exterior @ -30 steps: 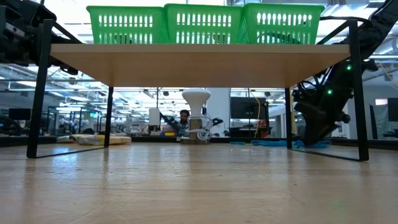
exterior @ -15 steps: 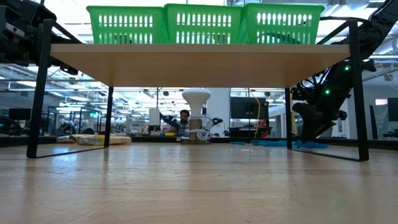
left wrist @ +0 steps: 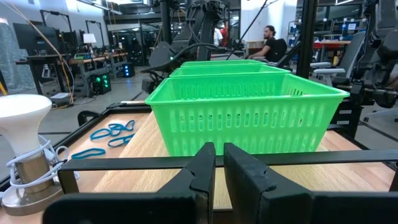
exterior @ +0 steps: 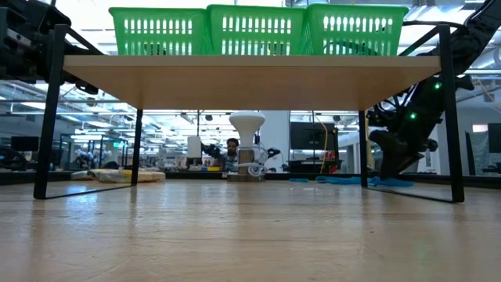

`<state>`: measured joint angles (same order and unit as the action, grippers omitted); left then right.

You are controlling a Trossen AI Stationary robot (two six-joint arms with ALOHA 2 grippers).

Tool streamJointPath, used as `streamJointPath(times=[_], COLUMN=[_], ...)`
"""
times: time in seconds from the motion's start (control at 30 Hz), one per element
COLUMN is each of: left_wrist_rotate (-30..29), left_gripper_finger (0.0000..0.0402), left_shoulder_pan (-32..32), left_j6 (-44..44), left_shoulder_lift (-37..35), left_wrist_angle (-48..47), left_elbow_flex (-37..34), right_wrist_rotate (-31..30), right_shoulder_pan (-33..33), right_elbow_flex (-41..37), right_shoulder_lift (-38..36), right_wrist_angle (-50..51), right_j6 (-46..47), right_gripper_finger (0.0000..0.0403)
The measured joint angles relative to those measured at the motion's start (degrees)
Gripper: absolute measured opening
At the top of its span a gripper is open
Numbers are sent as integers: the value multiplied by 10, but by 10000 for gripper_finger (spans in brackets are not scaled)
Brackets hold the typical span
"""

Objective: Pick & Place Office Desk Supplies
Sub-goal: Put the blue rubber band into the right green bin on the shelf

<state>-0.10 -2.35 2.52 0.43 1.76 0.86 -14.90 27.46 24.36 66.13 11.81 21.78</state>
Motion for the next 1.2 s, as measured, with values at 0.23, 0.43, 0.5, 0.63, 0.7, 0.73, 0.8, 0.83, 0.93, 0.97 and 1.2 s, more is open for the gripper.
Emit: streamJointPath(times=[0.23, 0.43, 0.5, 0.63, 0.7, 0.73, 0.8, 0.83, 0.93, 0.97, 1.2], left_wrist_rotate=[0, 0, 0, 0, 0, 0, 0, 0, 0, 0, 0], left_gripper_finger=[44, 45, 44, 44, 45, 45, 45, 45, 45, 45, 45], left_shoulder_pan=[0, 0, 0, 0, 0, 0, 0, 0, 0, 0, 0], left_j6=[0, 0, 0, 0, 0, 0, 0, 0, 0, 0, 0], left_shoulder_lift=[0, 0, 0, 0, 0, 0, 0, 0, 0, 0, 0], left_wrist_angle=[0, 0, 0, 0, 0, 0, 0, 0, 0, 0, 0], left_elbow_flex=[0, 0, 0, 0, 0, 0, 0, 0, 0, 0, 0], right_wrist_rotate=[0, 0, -3, -18, -18, -18, -18, -18, -18, -18, -18], right_shoulder_pan=[0, 0, 0, 0, 0, 0, 0, 0, 0, 0, 0], right_elbow_flex=[0, 0, 0, 0, 0, 0, 0, 0, 0, 0, 0], right_shoulder_lift=[0, 0, 0, 0, 0, 0, 0, 0, -4, -7, -43], right_wrist_angle=[2, 0, 0, -2, -8, -12, -23, -30, -51, -59, -113], right_j6=[0, 0, 0, 0, -5, -10, -15, -15, -19, -22, -47], right_gripper_finger=[52, 10, 3, 5, 4, 2, 1, 1, 1, 1, 1])
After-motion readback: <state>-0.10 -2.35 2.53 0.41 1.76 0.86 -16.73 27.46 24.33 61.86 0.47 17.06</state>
